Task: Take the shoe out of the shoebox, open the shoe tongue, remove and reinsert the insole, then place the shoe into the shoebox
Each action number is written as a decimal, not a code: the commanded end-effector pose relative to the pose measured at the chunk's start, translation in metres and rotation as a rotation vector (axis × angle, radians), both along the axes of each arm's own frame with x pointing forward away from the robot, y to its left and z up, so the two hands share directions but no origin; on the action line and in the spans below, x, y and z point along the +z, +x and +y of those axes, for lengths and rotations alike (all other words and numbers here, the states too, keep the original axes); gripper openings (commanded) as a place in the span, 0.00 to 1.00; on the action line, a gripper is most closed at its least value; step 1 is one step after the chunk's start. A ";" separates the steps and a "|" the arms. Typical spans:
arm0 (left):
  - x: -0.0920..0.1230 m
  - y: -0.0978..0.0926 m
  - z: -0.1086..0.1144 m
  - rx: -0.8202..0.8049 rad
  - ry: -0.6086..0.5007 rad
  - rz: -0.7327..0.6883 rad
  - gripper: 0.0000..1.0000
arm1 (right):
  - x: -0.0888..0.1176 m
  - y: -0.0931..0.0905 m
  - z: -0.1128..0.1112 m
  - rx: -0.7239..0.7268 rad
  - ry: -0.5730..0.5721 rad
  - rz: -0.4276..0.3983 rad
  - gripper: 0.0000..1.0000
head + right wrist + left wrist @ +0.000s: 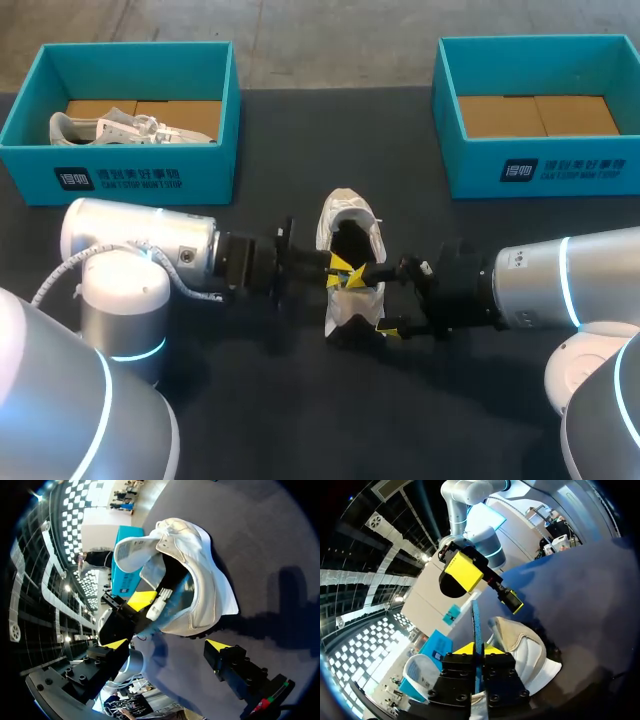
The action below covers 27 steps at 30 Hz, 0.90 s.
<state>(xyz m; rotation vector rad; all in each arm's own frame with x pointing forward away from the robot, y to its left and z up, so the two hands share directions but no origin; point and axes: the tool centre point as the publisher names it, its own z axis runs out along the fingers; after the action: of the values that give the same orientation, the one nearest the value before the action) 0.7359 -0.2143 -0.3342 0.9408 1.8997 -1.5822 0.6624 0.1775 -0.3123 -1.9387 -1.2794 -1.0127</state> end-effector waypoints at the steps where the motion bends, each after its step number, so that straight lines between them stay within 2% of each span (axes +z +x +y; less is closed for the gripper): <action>1: -0.002 0.002 -0.002 -0.005 0.009 -0.004 0.00 | 0.001 -0.001 0.003 -0.005 -0.009 0.001 1.00; 27: -0.014 0.019 -0.008 0.008 0.046 -0.057 0.00 | 0.001 -0.001 0.003 -0.005 -0.009 0.001 1.00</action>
<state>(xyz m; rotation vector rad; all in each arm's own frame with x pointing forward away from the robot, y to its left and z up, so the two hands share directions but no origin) 0.7528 -0.2190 -0.3473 0.9828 1.9011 -1.5011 0.6624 0.1775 -0.3123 -1.9387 -1.2794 -1.0127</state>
